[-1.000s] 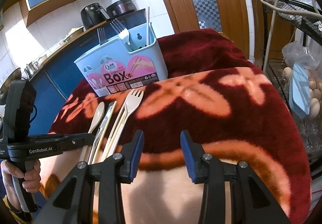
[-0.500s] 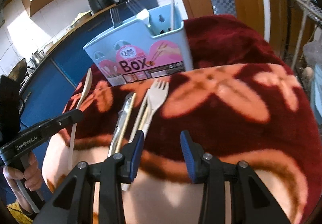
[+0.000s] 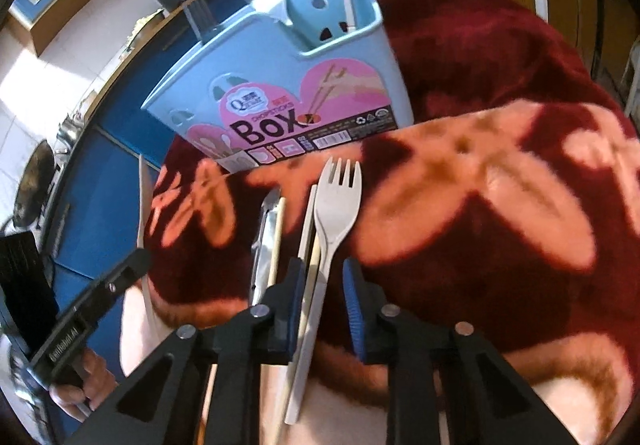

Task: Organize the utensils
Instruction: 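Grasp the beige plastic spoon with the left tool while the right tool grasps the white plastic fork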

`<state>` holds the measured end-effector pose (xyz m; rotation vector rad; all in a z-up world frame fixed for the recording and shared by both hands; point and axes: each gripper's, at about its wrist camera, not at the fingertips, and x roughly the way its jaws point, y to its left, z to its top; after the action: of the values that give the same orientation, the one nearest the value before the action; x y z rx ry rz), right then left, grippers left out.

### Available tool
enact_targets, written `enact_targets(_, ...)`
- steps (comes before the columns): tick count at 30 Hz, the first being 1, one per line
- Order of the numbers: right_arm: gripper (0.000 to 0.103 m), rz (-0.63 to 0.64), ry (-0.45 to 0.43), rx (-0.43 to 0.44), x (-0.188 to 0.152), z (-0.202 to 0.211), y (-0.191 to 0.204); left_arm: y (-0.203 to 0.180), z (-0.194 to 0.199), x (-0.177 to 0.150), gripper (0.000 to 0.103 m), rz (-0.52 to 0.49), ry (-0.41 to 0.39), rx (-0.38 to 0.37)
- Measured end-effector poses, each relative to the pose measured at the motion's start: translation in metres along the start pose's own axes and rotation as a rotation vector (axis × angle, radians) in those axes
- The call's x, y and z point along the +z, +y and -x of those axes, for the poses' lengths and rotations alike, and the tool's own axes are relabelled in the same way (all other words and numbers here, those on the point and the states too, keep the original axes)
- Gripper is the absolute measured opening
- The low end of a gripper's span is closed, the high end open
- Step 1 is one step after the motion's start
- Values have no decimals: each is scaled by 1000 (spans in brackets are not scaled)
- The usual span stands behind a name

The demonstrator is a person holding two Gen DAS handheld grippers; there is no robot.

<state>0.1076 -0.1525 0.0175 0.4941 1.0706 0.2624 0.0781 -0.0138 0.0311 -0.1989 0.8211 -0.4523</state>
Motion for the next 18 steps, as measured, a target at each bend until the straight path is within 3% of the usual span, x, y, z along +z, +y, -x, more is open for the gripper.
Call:
enact_targets(10,9,-16,49,13,10,-8,-10,0,5,1,5,7,-13,-8)
enact_targets(14,8,48,33,-57,6,4,-4,-1,5,1,5,1,-14,-9)
enact_targets(18,9,87,75,-117,0,8,-5,-2,5,2,5,3,-14,-12)
